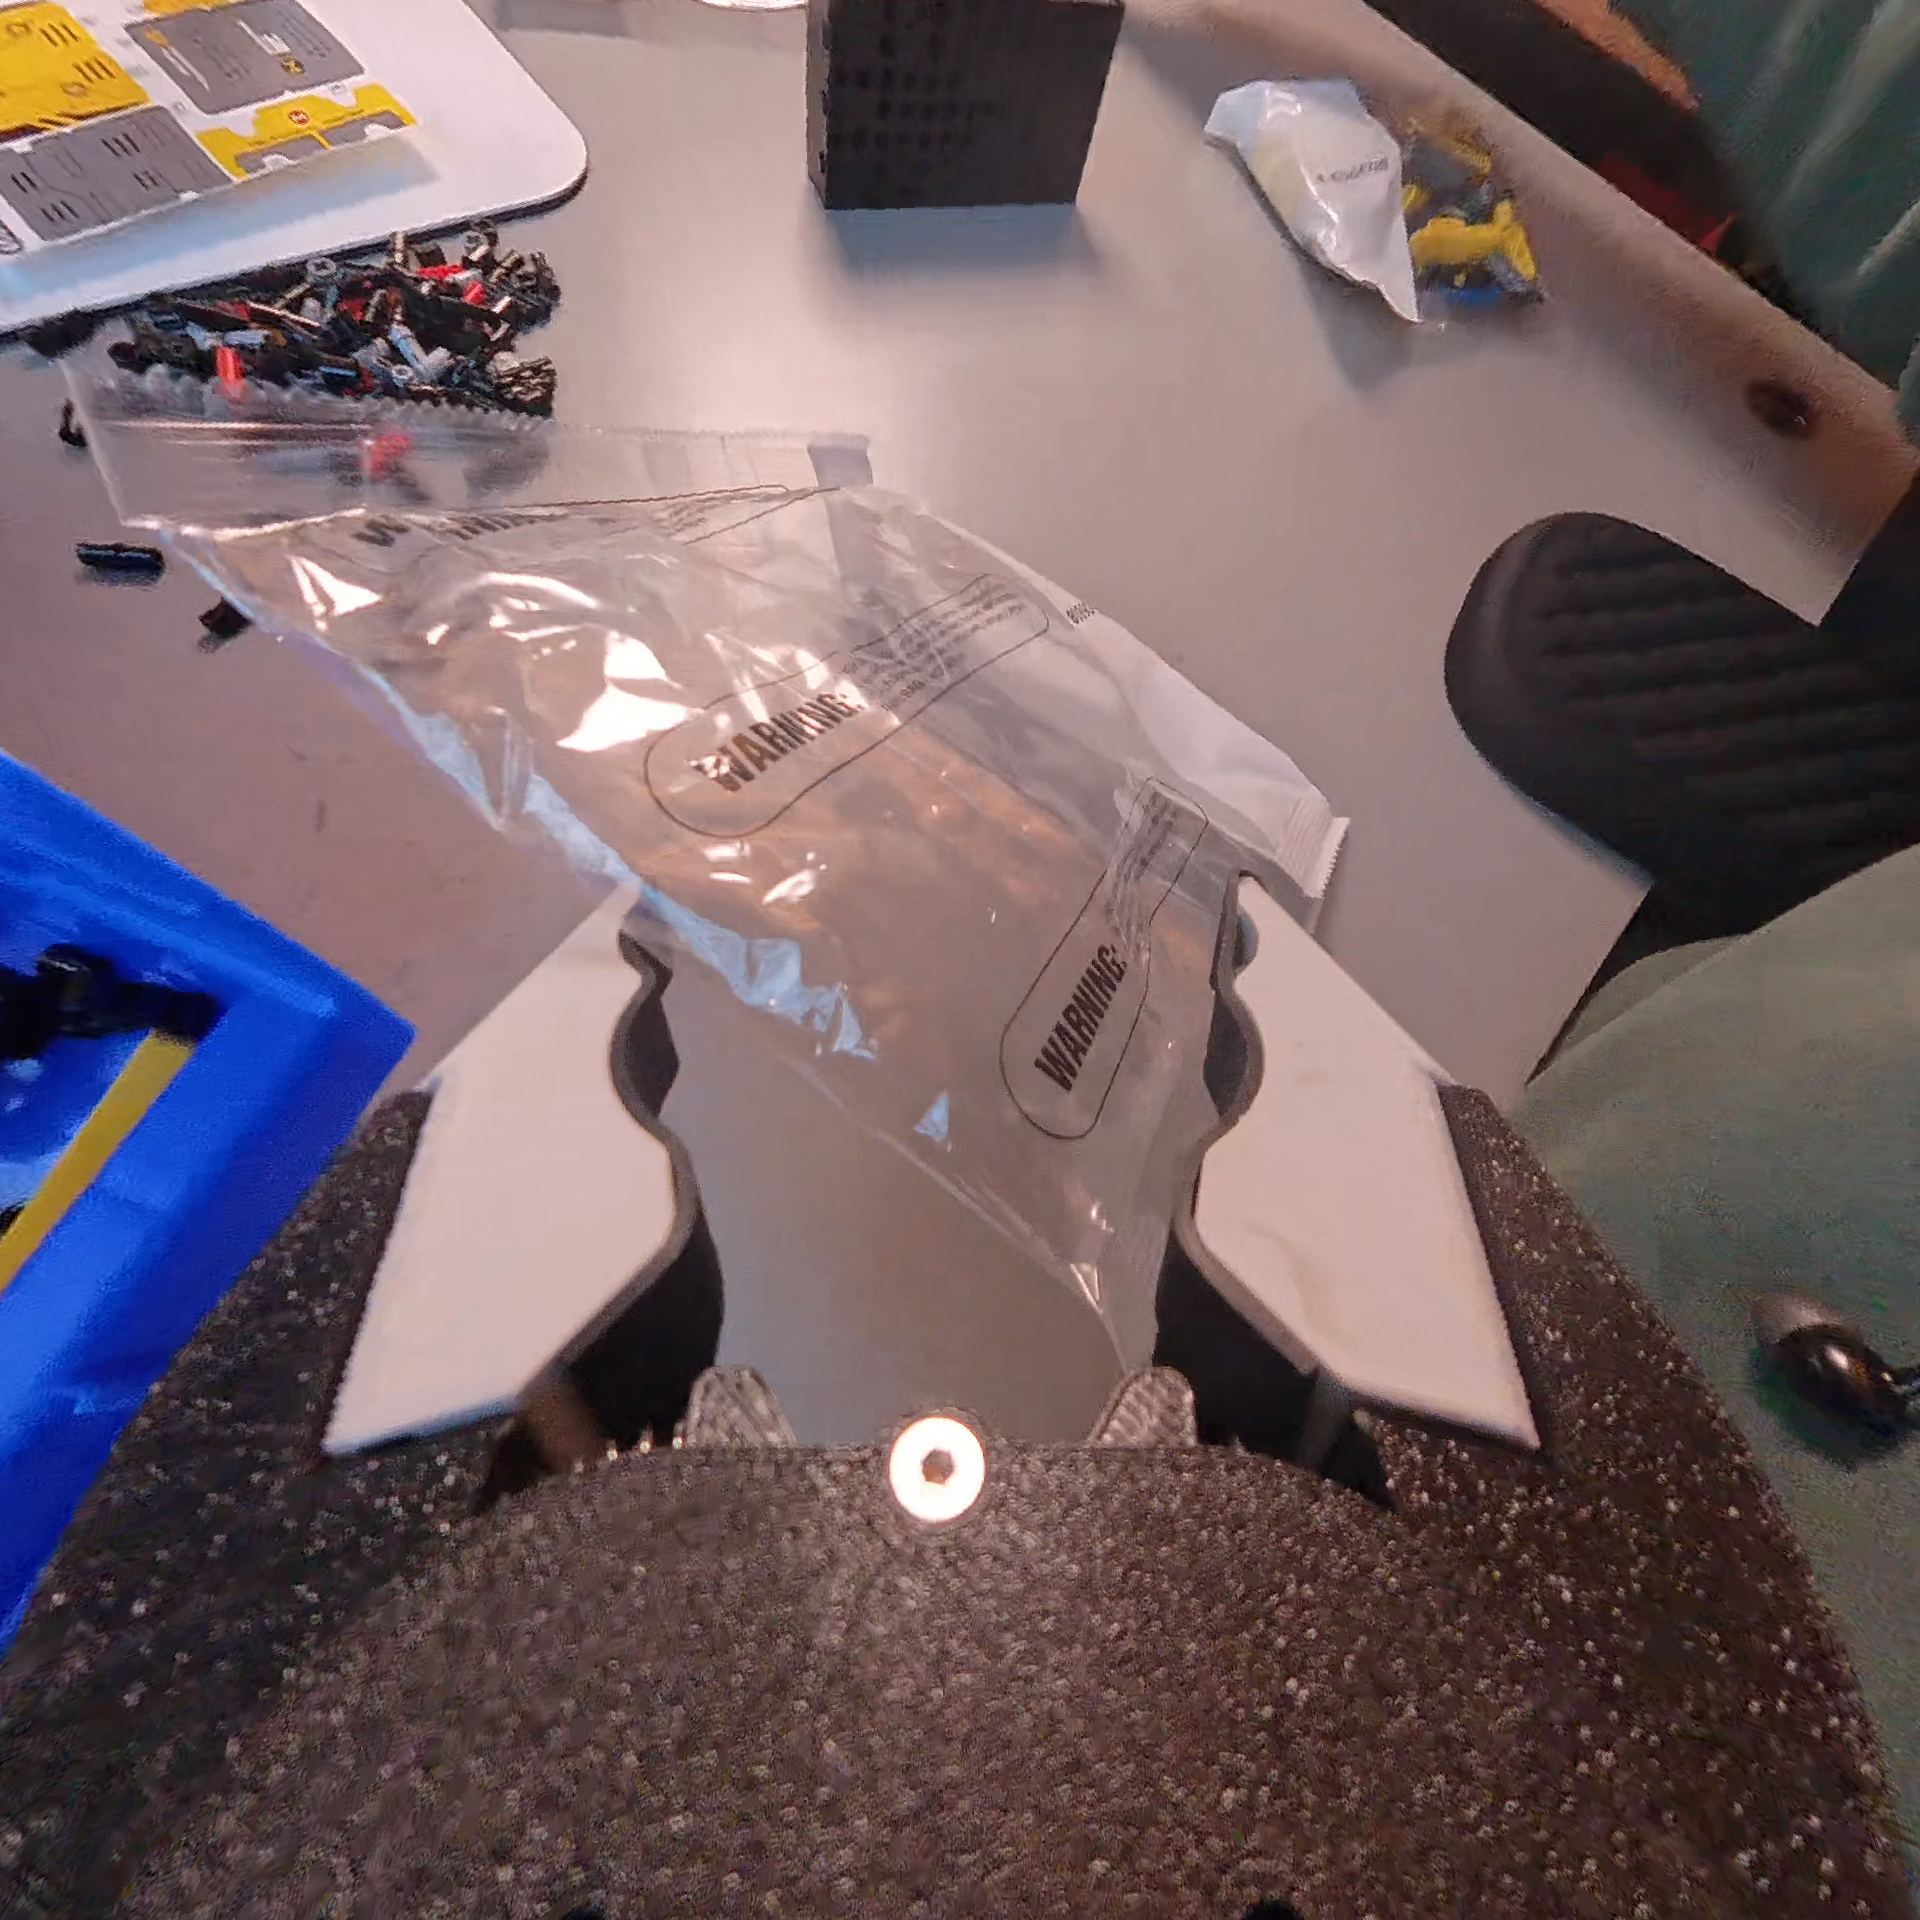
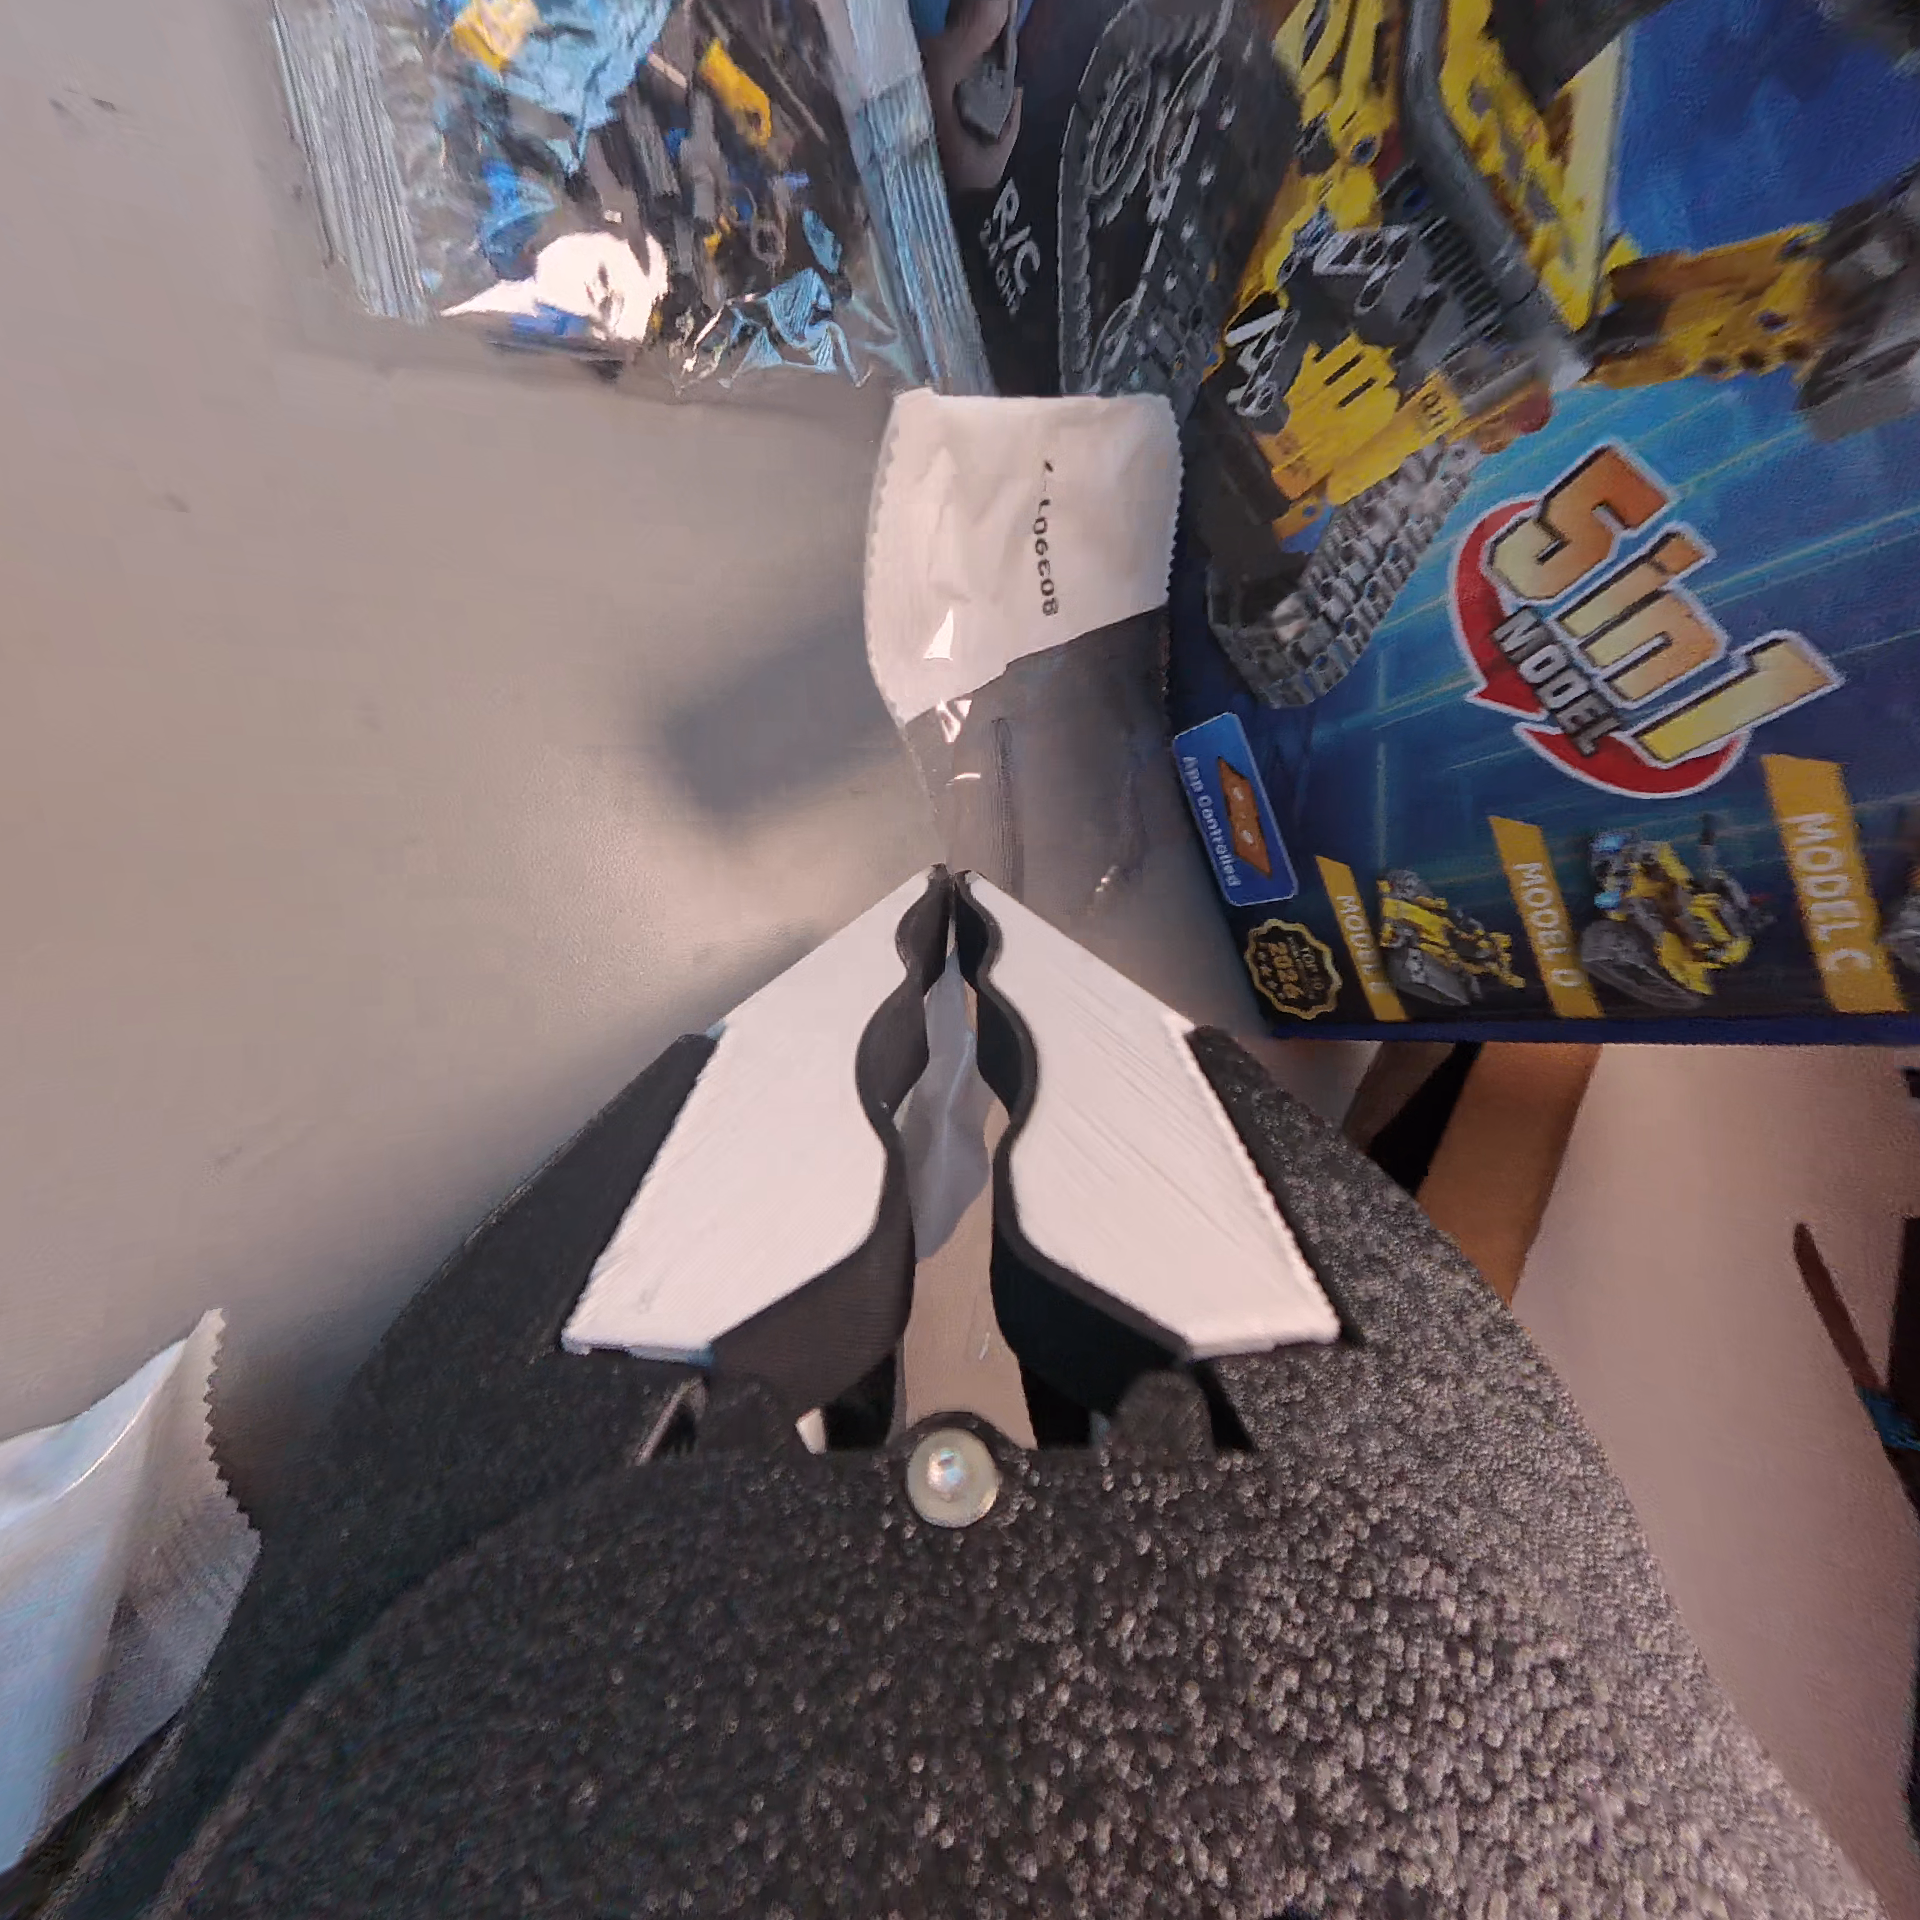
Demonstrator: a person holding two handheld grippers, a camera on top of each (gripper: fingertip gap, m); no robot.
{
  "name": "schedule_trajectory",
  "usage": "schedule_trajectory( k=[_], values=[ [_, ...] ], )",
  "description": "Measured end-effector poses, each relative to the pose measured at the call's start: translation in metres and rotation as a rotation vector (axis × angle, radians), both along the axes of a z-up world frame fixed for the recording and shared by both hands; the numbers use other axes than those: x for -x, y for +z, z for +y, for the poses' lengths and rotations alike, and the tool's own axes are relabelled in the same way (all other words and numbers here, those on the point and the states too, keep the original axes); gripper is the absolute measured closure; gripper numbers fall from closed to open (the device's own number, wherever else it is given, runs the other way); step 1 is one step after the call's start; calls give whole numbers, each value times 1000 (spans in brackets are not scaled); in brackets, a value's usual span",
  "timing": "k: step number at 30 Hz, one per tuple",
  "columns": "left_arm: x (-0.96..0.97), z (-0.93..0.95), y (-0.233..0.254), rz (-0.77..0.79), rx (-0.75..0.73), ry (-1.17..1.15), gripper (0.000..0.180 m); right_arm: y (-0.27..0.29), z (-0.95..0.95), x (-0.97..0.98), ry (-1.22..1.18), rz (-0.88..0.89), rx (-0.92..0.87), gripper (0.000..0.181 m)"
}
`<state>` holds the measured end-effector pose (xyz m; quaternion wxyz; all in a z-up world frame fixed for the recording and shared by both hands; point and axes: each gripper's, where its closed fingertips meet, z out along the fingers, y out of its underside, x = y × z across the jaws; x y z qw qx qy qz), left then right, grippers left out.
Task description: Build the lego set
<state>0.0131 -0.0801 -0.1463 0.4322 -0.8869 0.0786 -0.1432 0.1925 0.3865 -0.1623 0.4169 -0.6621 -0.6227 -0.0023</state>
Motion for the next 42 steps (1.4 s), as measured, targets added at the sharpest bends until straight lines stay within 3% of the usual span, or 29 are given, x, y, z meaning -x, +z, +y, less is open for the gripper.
schedule_trajectory(
  k=[4,7,11,14,19,23,25,28,29,31,35,37,40,42],
  values=[
    [-6,-7,9,-34,-9,-57,67,37,-13,1,57,153,-44,181],
    [13,-13,8,114,-4,-42,59,64,-30,0,74,311,-5,181],
    [25,-17,45,86,-126,-24,66,103,-61,-2,140,410,-79,181],
    [15,-15,89,-168,-268,-71,87,129,-115,13,287,399,-201,181],
    [-19,13,145,-870,-380,-166,96,135,-237,62,581,297,-461,181],
    [-39,52,130,-1090,-306,-144,90,117,-322,94,752,211,-723,181],
    [-37,66,121,-1099,-309,-101,110,107,-350,101,807,173,-831,181],
    [-26,74,112,-1082,-340,-69,177,102,-376,103,848,194,-855,181],
    [-23,73,110,-1072,-346,-72,180,105,-380,102,842,234,-810,181],
    [-17,72,109,-1023,-372,-79,180,117,-385,100,780,385,-557,175],
    [-12,60,118,-894,-403,-180,180,140,-372,87,614,673,132,124],
    [-18,53,118,-815,-383,-259,180,143,-366,81,579,751,454,110],
    [-36,47,112,-694,-318,-386,180,139,-381,84,600,776,790,104],
    [-49,46,109,-653,-284,-451,180,125,-388,93,596,731,859,113]
  ],
)
